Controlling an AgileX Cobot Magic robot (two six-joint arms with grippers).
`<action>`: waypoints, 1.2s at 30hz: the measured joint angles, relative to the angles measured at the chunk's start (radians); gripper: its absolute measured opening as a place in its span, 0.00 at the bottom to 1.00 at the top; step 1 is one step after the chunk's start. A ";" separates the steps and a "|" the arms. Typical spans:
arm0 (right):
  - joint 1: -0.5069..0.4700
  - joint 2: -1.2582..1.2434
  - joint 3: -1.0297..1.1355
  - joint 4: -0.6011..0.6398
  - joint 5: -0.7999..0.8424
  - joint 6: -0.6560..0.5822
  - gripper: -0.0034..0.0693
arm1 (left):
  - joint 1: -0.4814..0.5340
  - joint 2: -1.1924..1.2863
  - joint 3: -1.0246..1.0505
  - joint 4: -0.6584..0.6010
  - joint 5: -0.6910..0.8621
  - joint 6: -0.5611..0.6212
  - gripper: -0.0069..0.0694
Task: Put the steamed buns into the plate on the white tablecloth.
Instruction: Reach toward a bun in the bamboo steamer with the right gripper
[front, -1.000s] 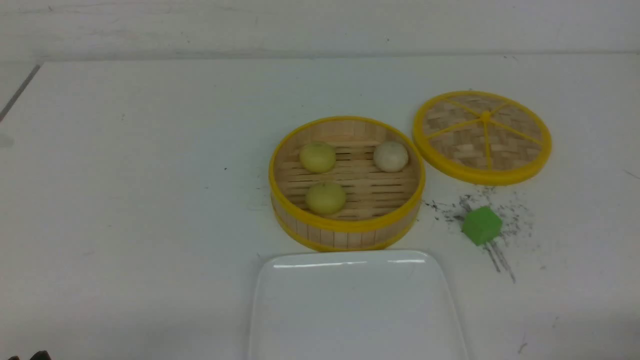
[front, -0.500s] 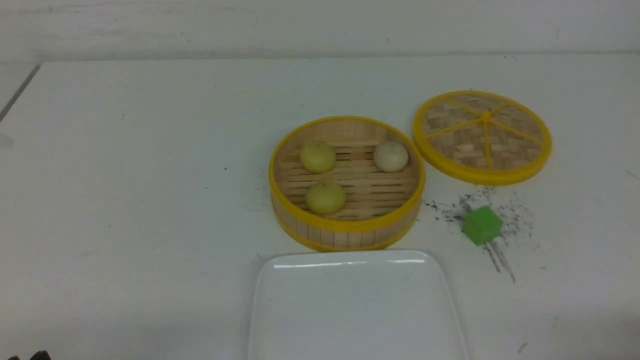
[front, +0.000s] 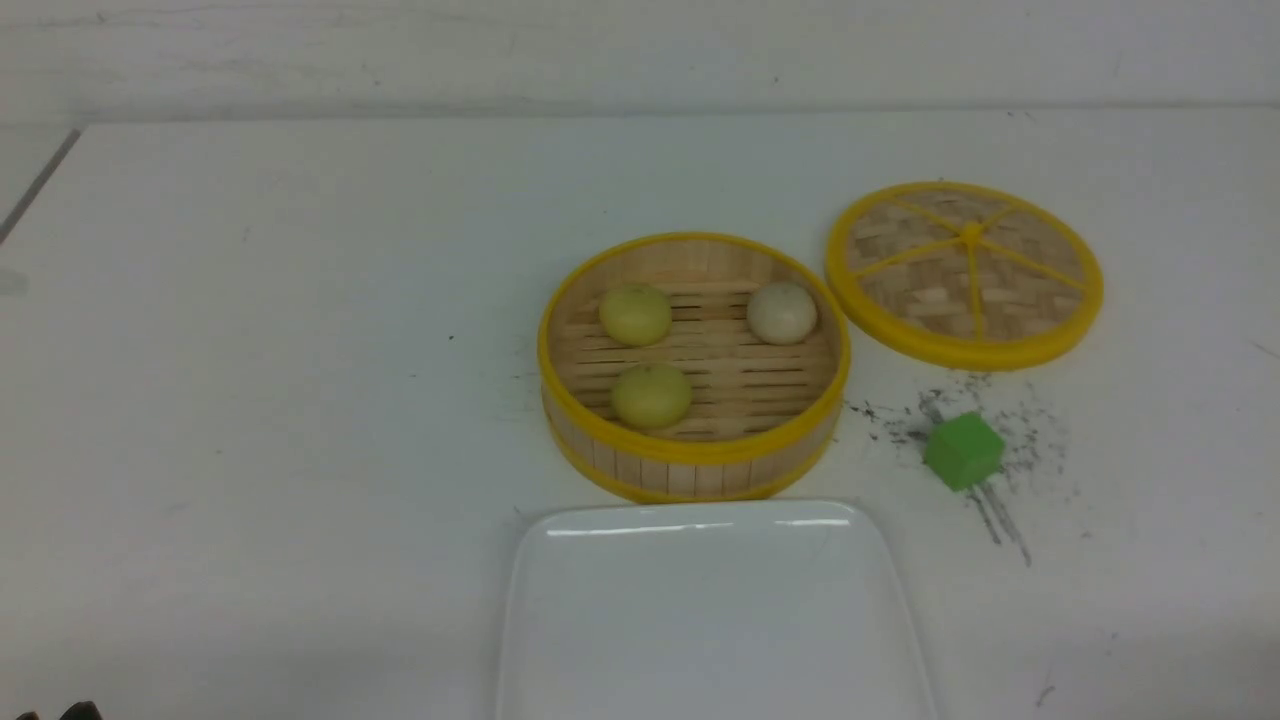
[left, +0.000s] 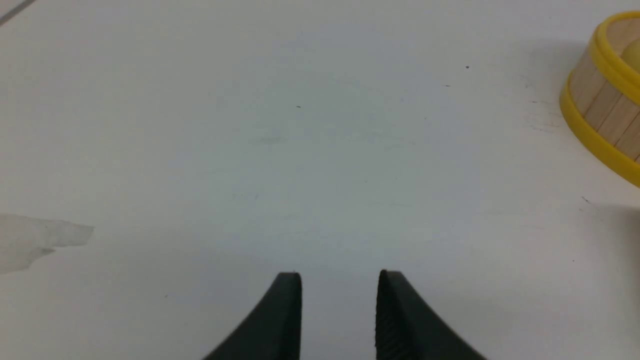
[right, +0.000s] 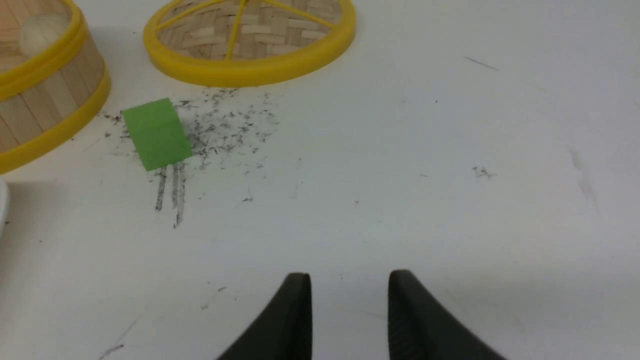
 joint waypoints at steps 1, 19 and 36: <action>0.000 0.000 0.000 0.000 0.000 0.000 0.38 | 0.000 0.000 0.000 0.000 0.000 0.000 0.41; 0.000 0.000 0.000 0.024 -0.006 0.051 0.38 | 0.000 0.000 0.000 -0.114 0.001 -0.093 0.41; 0.000 0.000 0.006 0.477 -0.021 0.379 0.38 | 0.000 0.000 0.007 -0.890 -0.056 -0.678 0.41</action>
